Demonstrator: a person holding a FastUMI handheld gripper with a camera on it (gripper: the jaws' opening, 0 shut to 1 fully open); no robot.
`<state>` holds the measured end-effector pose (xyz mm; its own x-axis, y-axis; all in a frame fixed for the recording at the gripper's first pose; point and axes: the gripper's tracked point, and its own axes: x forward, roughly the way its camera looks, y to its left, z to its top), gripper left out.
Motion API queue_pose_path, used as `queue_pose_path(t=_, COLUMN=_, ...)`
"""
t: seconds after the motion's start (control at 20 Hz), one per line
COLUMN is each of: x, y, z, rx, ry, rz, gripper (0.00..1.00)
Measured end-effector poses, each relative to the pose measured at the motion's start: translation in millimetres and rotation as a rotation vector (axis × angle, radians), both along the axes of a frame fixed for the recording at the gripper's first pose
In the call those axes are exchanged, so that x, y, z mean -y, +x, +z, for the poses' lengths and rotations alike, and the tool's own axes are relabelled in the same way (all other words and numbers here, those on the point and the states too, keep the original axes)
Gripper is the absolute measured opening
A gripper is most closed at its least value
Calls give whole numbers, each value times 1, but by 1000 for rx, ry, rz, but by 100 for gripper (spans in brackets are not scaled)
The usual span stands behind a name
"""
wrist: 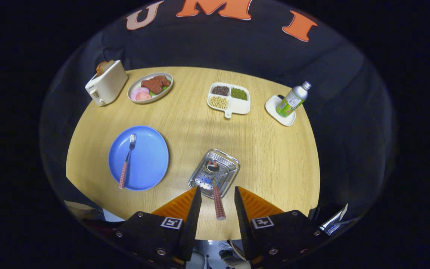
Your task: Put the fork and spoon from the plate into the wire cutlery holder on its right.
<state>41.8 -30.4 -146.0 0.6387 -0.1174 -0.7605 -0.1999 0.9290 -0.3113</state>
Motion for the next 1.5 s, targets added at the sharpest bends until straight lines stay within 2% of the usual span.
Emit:
queue_pose_path(t=0.25, x=-49, y=2, z=11, rx=225, ry=120, rz=26, gripper=59)
queue_pose_path(t=0.45, x=-92, y=0, z=-5, rx=333, ry=177, rz=61, gripper=67)
queue_pose_path(t=0.7, x=-146, y=-8, z=-48, rx=342, ry=254, rz=82, gripper=81)
queue_pose_path(t=0.95, x=-176, y=-14, z=-89, rx=346, ry=201, rz=135, gripper=91)
queue_pose_path(t=1.1, x=-187, y=-15, z=-109, rx=338, ry=198, rz=140, gripper=96)
queue_pose_path(t=1.5, x=-199, y=-17, z=-162, rx=257, ry=211, rz=120, gripper=97)
